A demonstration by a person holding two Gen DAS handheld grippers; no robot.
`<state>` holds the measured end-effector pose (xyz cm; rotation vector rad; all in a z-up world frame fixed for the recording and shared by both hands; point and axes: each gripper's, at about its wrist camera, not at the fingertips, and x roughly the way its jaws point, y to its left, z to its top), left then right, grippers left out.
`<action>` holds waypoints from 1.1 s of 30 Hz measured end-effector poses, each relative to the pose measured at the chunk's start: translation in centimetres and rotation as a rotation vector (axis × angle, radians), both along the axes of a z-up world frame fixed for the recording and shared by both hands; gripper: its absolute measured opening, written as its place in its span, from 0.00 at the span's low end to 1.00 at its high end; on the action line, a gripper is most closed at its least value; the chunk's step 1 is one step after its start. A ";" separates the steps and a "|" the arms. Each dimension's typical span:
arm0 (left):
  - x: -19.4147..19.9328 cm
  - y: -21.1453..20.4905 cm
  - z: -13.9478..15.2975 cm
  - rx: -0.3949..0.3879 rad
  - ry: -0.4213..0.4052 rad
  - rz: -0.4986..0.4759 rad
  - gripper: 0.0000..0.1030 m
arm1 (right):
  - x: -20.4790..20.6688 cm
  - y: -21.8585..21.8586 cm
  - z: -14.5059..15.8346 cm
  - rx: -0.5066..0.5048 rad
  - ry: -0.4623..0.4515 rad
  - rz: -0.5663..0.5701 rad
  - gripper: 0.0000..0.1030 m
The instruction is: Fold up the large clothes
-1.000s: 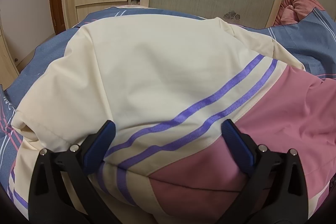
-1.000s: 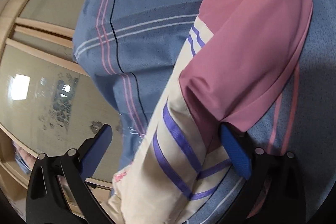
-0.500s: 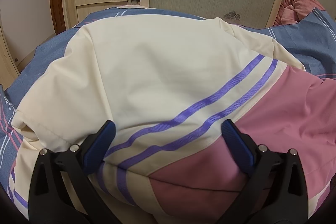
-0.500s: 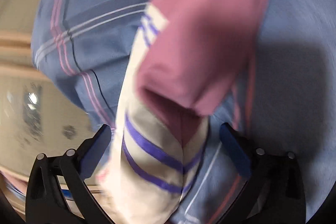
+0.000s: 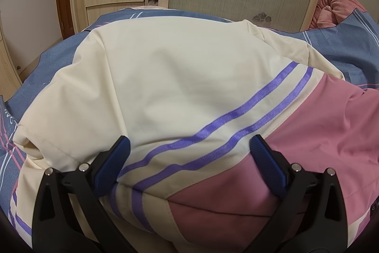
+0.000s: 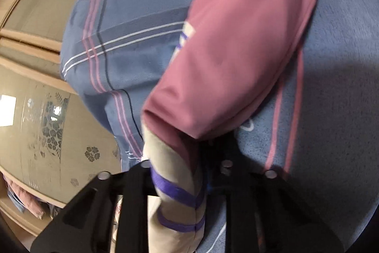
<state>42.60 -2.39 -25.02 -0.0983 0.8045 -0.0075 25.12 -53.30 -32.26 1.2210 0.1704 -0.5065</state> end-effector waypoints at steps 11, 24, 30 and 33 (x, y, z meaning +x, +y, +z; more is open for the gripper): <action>-0.1 -0.2 0.0 0.015 -0.005 0.013 0.98 | 0.8 5.8 8.3 -0.164 -0.264 0.147 0.13; 0.0 0.4 -0.1 -0.015 -0.003 0.016 0.98 | 8.6 35.2 11.2 -0.818 -0.088 0.968 0.13; -0.5 2.8 1.0 -0.161 -0.054 0.061 0.98 | 10.4 35.9 7.5 -0.786 0.073 1.055 0.13; -1.7 4.2 2.8 -0.230 -0.124 0.102 0.98 | 11.2 36.3 7.4 -0.801 0.101 1.060 0.13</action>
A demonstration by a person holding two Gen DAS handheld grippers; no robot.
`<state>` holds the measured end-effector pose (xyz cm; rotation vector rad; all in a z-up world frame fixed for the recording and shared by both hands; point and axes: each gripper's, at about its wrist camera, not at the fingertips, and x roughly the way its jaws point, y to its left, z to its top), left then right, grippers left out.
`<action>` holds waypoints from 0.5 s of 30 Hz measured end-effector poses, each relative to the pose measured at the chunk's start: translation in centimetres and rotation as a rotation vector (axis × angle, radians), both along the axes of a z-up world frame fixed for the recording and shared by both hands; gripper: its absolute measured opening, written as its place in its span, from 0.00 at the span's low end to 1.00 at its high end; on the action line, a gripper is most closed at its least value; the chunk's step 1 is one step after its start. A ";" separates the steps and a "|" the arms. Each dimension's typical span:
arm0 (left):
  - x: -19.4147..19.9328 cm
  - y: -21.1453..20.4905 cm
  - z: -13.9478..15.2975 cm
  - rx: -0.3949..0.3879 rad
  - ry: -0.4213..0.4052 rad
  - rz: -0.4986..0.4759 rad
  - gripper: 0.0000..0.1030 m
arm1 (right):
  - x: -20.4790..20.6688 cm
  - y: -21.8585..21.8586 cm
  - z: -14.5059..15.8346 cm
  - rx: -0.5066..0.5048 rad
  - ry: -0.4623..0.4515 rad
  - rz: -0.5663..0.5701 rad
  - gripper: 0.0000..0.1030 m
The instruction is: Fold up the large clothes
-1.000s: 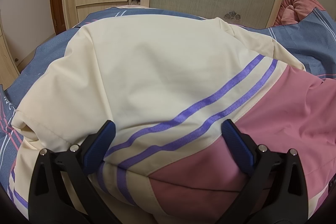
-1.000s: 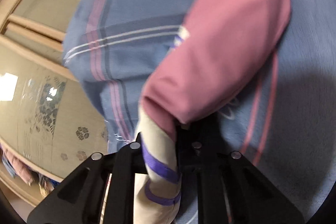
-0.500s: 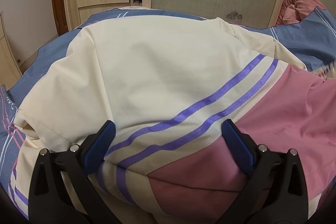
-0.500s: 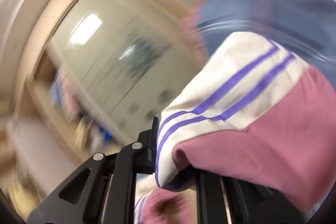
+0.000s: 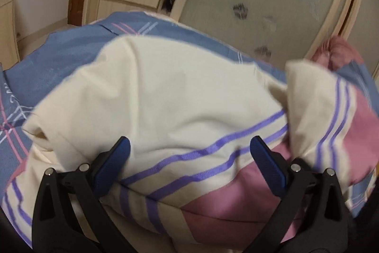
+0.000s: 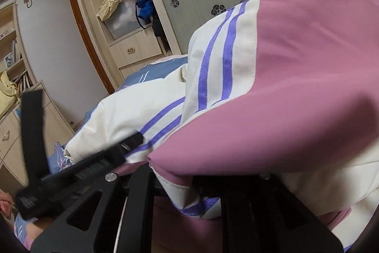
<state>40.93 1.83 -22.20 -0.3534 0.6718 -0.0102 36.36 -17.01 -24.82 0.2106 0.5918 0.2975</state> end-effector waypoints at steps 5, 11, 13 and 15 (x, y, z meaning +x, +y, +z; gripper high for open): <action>-2.8 -1.0 4.8 0.192 -0.155 0.039 0.98 | 0.3 0.8 -0.3 -0.086 0.020 -0.008 0.14; -9.5 -8.5 13.1 0.427 -0.380 -0.021 0.98 | 0.5 0.9 -1.0 -0.092 0.021 -0.010 0.14; -11.2 -12.3 15.3 0.418 -0.423 -0.079 0.98 | 1.2 1.5 -1.0 -0.105 0.017 -0.013 0.14; -11.0 -17.9 16.2 0.453 -0.378 -0.206 0.98 | 1.5 1.7 -0.9 -0.105 0.016 -0.013 0.14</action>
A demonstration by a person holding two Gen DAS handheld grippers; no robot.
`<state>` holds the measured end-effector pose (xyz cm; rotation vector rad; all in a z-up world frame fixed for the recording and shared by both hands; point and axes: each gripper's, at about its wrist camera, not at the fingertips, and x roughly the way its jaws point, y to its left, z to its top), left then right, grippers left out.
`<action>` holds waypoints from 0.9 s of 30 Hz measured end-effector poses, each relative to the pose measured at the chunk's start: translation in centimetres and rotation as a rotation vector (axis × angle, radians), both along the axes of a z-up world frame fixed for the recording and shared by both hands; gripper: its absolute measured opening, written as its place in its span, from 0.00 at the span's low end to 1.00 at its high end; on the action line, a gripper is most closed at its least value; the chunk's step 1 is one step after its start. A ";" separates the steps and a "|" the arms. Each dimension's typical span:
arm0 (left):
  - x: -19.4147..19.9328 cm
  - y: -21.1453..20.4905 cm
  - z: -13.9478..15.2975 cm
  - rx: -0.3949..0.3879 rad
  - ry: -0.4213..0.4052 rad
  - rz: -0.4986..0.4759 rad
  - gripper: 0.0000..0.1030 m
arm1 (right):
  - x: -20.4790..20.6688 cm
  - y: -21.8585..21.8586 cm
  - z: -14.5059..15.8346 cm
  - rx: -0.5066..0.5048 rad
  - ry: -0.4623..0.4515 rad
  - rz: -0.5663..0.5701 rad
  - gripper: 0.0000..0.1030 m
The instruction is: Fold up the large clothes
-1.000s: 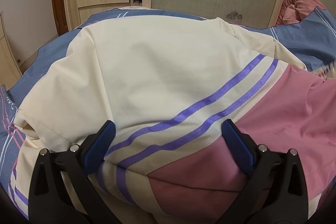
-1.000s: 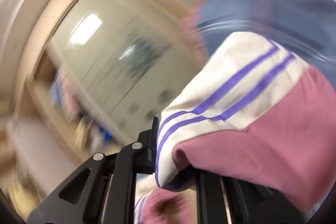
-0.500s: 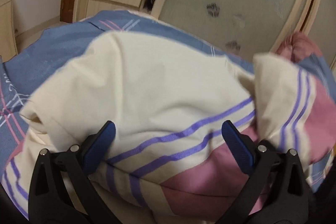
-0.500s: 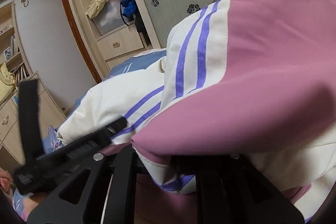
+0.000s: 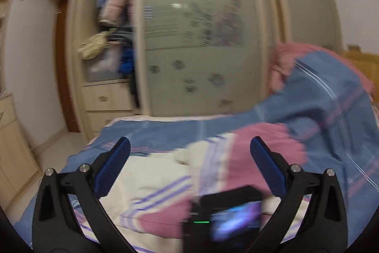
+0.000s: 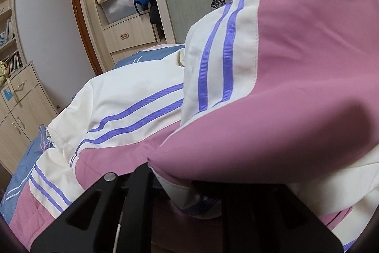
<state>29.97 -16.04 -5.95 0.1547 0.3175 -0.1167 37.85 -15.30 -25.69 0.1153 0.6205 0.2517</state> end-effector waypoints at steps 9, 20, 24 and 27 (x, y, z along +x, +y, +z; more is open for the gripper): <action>5.8 -19.5 -9.5 0.605 0.216 -0.063 0.98 | 0.6 -0.6 0.1 0.038 0.018 0.013 0.14; 10.1 -16.7 -9.8 0.547 0.315 0.043 0.21 | 0.8 -0.6 0.2 0.043 0.019 0.012 0.14; 11.1 -12.1 -4.8 0.311 0.295 0.016 0.19 | 0.8 -0.8 0.2 0.051 0.015 0.007 0.14; 12.7 -5.7 -1.3 0.119 0.257 0.101 0.18 | 0.7 -0.7 0.2 0.051 0.006 0.007 0.16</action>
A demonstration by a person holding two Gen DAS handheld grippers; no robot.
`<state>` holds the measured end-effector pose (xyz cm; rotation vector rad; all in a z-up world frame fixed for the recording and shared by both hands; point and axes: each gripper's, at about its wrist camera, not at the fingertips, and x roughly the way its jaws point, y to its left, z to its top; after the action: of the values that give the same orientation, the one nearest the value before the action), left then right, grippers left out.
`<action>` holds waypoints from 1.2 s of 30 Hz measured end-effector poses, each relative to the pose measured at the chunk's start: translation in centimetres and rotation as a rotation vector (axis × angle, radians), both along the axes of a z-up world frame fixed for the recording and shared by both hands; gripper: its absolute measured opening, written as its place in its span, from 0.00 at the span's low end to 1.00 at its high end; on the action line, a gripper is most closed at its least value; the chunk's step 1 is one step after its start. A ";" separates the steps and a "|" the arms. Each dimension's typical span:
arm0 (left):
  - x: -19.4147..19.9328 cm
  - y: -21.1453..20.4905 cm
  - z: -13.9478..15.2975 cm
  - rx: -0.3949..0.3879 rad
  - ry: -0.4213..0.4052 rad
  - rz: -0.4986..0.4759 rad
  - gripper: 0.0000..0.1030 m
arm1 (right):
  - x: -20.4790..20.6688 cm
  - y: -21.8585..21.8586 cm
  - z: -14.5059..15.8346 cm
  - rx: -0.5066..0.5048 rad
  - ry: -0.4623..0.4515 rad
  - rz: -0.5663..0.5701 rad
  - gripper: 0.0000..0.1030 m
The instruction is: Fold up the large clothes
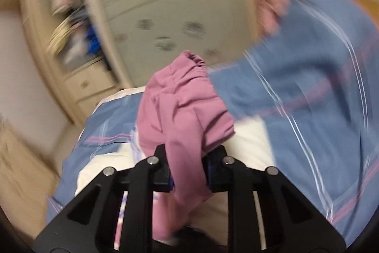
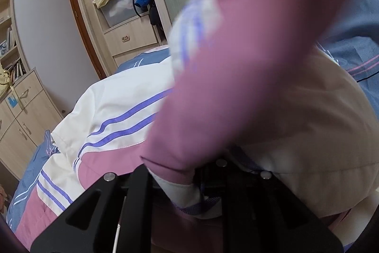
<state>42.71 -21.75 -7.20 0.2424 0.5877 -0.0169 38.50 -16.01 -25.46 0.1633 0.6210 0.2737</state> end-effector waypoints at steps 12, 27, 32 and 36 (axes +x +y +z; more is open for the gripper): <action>3.2 24.3 -10.0 -0.365 0.175 0.312 0.18 | -0.7 2.2 0.2 -0.126 -0.046 0.044 0.32; 2.2 25.8 -14.7 -0.363 0.166 0.265 0.21 | -5.6 5.2 2.7 -0.507 -0.044 0.312 0.99; 2.3 26.6 -14.6 -0.403 0.183 0.264 0.21 | -7.5 -1.6 7.5 -0.274 -0.093 0.298 0.99; 2.1 27.5 -14.3 -0.460 0.247 0.285 0.22 | -3.2 -10.1 7.0 0.008 -0.040 -0.101 0.99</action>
<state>44.85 5.75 -21.47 -0.2958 0.8413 0.0937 35.26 -26.11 -18.49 0.1962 0.5706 0.1818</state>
